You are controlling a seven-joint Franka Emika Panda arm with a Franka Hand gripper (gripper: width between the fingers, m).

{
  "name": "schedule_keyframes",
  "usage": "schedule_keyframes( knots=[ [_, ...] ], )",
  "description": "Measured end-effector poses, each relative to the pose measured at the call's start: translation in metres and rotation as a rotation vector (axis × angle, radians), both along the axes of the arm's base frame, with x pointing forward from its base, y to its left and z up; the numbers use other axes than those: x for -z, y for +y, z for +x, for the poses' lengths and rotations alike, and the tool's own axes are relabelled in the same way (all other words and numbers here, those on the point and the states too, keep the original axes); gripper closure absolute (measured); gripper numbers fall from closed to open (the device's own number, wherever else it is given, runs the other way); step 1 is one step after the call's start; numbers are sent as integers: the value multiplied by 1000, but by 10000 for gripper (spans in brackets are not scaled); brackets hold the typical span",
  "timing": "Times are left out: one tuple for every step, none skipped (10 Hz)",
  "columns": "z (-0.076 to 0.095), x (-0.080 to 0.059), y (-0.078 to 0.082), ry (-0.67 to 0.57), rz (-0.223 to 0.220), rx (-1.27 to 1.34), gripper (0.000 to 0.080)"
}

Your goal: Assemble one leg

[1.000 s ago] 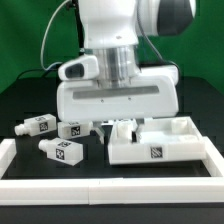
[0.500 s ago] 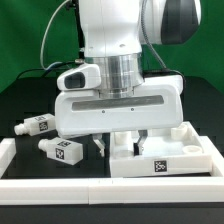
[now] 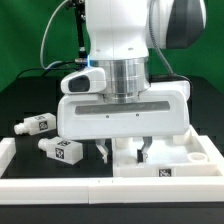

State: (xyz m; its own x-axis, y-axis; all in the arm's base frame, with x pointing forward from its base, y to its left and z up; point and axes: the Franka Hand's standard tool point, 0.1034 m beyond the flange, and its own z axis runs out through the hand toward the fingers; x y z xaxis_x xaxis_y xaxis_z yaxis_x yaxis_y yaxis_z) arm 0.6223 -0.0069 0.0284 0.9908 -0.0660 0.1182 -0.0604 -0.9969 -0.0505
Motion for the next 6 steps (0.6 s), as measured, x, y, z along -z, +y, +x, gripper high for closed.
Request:
schedule_keyframes(
  knots=[
    [10, 0, 0, -13, -1, -3, 415],
    [15, 0, 0, -13, 0, -9, 415],
    [15, 0, 0, -10, 1, -7, 413],
    [15, -1, 0, -13, 3, 24, 413],
    [16, -1, 0, -21, 4, 57, 413],
    [16, -1, 0, -22, 4, 70, 413]
  ],
)
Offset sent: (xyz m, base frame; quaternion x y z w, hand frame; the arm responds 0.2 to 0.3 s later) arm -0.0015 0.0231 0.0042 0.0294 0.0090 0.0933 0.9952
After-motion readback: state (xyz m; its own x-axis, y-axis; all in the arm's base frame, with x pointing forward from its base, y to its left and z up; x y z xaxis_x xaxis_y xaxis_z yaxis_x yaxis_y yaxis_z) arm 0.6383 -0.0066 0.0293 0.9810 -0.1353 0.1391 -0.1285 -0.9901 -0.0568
